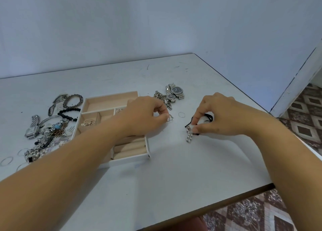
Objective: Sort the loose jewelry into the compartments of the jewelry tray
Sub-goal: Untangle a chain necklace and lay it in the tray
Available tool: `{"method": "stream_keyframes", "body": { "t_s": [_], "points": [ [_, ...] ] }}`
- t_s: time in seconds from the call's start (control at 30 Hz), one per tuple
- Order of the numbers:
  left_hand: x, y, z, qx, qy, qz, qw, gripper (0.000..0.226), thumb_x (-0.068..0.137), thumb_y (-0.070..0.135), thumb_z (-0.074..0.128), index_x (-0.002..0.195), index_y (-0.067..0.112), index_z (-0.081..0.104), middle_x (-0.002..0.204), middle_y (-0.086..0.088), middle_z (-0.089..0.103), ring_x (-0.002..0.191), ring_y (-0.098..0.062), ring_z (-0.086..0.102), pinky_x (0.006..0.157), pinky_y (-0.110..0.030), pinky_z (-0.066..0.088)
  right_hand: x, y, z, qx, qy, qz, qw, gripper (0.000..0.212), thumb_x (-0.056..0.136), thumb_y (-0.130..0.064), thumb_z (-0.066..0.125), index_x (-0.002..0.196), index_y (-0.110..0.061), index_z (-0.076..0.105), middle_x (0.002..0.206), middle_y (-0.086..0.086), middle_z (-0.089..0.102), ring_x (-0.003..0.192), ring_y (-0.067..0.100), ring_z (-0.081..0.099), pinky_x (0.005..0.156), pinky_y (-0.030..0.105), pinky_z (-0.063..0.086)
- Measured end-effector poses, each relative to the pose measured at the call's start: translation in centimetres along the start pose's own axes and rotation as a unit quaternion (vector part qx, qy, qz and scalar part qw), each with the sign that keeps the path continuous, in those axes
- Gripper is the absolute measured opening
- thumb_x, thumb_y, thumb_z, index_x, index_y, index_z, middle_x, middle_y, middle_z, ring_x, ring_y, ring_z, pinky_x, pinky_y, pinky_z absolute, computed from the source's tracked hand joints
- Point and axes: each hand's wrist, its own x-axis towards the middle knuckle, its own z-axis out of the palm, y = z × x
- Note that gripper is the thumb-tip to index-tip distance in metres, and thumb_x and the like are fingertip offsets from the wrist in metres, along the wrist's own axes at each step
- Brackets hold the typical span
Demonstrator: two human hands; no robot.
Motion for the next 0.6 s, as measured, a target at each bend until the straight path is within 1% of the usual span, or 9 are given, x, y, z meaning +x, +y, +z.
{"method": "stream_keyframes", "body": {
  "t_s": [0.1, 0.2, 0.23, 0.33, 0.37, 0.43, 0.5, 0.57, 0.6],
  "points": [
    [0.0, 0.4, 0.2, 0.007, -0.003, 0.002, 1.000, 0.011, 0.088, 0.034, 0.057, 0.086, 0.028, 0.065, 0.095, 0.014, 0.065, 0.062, 0.008, 0.043, 0.096, -0.039, 0.041, -0.6, 0.0, 0.4, -0.019, 0.003, 0.003, 1.000, 0.026, 0.066, -0.064, 0.068, 0.089, -0.051, 0.065, 0.101, -0.019, 0.047, 0.106, 0.013, 0.037, 0.089, 0.032, 0.032],
    [-0.3, 0.8, 0.3, 0.002, -0.007, 0.004, 1.000, 0.012, 0.088, 0.033, 0.056, 0.086, 0.026, 0.066, 0.095, 0.014, 0.065, 0.074, 0.003, 0.051, 0.099, -0.042, 0.038, -0.7, 0.0, 0.8, -0.041, 0.015, -0.007, 0.999, 0.021, 0.073, -0.057, 0.068, 0.092, -0.049, 0.065, 0.099, -0.017, 0.045, 0.104, 0.013, 0.036, 0.086, 0.029, 0.026],
    [-0.4, 0.8, 0.3, 0.000, -0.006, 0.006, 1.000, 0.012, 0.088, 0.033, 0.056, 0.085, 0.026, 0.066, 0.094, 0.015, 0.065, 0.075, 0.003, 0.051, 0.100, -0.042, 0.038, -0.7, 0.0, 0.9, -0.041, 0.015, -0.007, 0.999, 0.017, 0.075, -0.054, 0.068, 0.091, -0.048, 0.065, 0.100, -0.016, 0.045, 0.104, 0.013, 0.036, 0.086, 0.030, 0.027],
    [-0.7, 0.9, 0.4, 0.001, -0.004, 0.002, 1.000, 0.014, 0.088, 0.034, 0.056, 0.089, 0.025, 0.067, 0.096, 0.014, 0.065, 0.059, 0.010, 0.042, 0.098, -0.040, 0.039, -0.5, 0.1, 1.3, -0.014, 0.000, 0.004, 1.000, 0.009, 0.078, -0.049, 0.067, 0.083, -0.044, 0.063, 0.103, -0.017, 0.046, 0.108, 0.018, 0.037, 0.092, 0.035, 0.033],
    [-0.7, 0.9, 0.4, 0.000, -0.001, 0.002, 1.000, 0.014, 0.088, 0.034, 0.057, 0.089, 0.024, 0.067, 0.097, 0.014, 0.065, 0.057, 0.011, 0.041, 0.097, -0.039, 0.040, -0.5, 0.1, 1.5, -0.008, -0.004, 0.006, 1.000, 0.009, 0.078, -0.049, 0.066, 0.080, -0.043, 0.061, 0.104, -0.017, 0.047, 0.109, 0.019, 0.037, 0.093, 0.037, 0.034],
    [-0.8, 0.8, 0.3, -0.001, 0.007, 0.004, 1.000, 0.014, 0.088, 0.033, 0.057, 0.089, 0.025, 0.068, 0.095, 0.015, 0.065, 0.062, 0.011, 0.044, 0.097, -0.040, 0.040, -0.5, 0.0, 1.6, -0.004, -0.009, 0.004, 1.000, 0.010, 0.079, -0.049, 0.064, 0.079, -0.043, 0.057, 0.103, -0.017, 0.048, 0.108, 0.020, 0.038, 0.093, 0.037, 0.036],
    [-0.9, 0.6, 0.1, -0.001, 0.012, 0.007, 1.000, 0.014, 0.088, 0.035, 0.056, 0.086, 0.026, 0.067, 0.091, 0.016, 0.064, 0.072, 0.006, 0.049, 0.097, -0.041, 0.040, -0.5, -0.5, 1.5, 0.018, 0.001, -0.008, 1.000, 0.009, 0.082, -0.047, 0.063, 0.082, -0.040, 0.058, 0.099, -0.016, 0.052, 0.102, 0.016, 0.042, 0.088, 0.033, 0.037],
    [-1.0, 0.4, -0.3, -0.010, 0.015, 0.007, 1.000, 0.015, 0.087, 0.040, 0.056, 0.079, 0.030, 0.064, 0.086, 0.019, 0.062, 0.079, 0.003, 0.052, 0.096, -0.041, 0.040, -0.3, -1.2, 1.1, 0.058, 0.030, -0.032, 0.997, 0.005, 0.085, -0.039, 0.063, 0.083, -0.035, 0.060, 0.092, -0.016, 0.060, 0.094, 0.007, 0.050, 0.082, 0.026, 0.038],
    [-1.2, 0.2, -0.5, -0.017, 0.018, 0.005, 1.000, 0.016, 0.084, 0.043, 0.054, 0.076, 0.031, 0.062, 0.084, 0.019, 0.062, 0.081, 0.001, 0.054, 0.095, -0.040, 0.041, -0.2, -1.8, 0.9, 0.084, 0.050, -0.042, 0.994, 0.004, 0.086, -0.034, 0.063, 0.083, -0.032, 0.062, 0.087, -0.015, 0.063, 0.087, 0.000, 0.054, 0.078, 0.021, 0.040]
  ]
}}
